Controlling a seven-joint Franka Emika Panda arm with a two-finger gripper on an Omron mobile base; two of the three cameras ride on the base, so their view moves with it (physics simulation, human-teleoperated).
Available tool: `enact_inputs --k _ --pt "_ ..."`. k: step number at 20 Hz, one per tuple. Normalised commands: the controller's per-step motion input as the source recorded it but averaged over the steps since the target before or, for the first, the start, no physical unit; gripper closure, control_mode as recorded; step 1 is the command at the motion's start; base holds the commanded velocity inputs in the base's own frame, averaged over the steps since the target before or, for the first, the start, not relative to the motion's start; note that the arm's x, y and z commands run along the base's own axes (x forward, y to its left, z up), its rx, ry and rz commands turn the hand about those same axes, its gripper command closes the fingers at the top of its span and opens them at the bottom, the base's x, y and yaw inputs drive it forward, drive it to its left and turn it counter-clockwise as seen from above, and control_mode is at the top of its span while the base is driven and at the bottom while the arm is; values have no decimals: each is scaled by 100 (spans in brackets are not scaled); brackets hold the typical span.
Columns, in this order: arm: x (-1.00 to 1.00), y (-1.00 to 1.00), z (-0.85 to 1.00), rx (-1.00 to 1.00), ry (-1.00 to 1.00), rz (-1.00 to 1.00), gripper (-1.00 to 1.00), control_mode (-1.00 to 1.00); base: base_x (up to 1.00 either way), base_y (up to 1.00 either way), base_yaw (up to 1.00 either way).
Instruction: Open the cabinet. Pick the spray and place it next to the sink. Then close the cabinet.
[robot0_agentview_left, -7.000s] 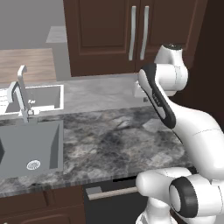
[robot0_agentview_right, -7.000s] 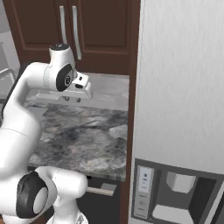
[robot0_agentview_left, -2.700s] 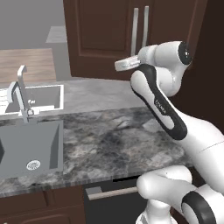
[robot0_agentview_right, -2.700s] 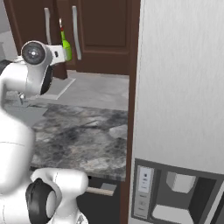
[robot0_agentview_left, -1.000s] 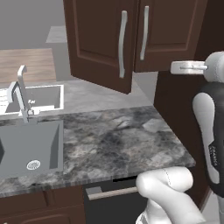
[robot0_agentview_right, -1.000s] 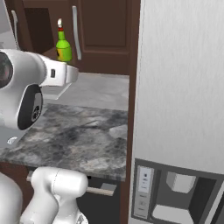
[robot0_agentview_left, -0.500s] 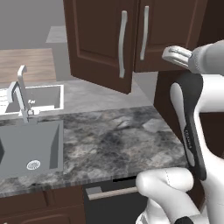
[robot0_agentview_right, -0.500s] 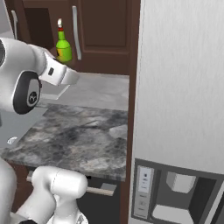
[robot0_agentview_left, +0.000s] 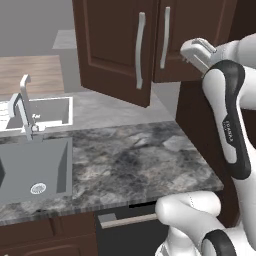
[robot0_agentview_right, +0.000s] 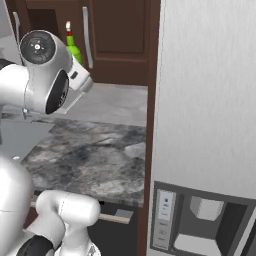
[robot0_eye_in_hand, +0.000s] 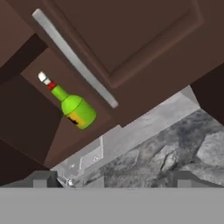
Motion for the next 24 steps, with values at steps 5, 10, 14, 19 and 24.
enact_inputs --k 5,10,14,19,24 --pt "5 95 -32 8 0 0 -100 -100 0 0 0" --pt "0 53 0 15 0 8 -100 -100 0 0 0" --pt "-1 72 0 14 -1 19 -100 -100 0 0 0" --pt "-9 -51 12 24 -2 16 -100 -100 0 0 0" --pt "48 -64 0 19 1 1 -100 -100 0 0 0"
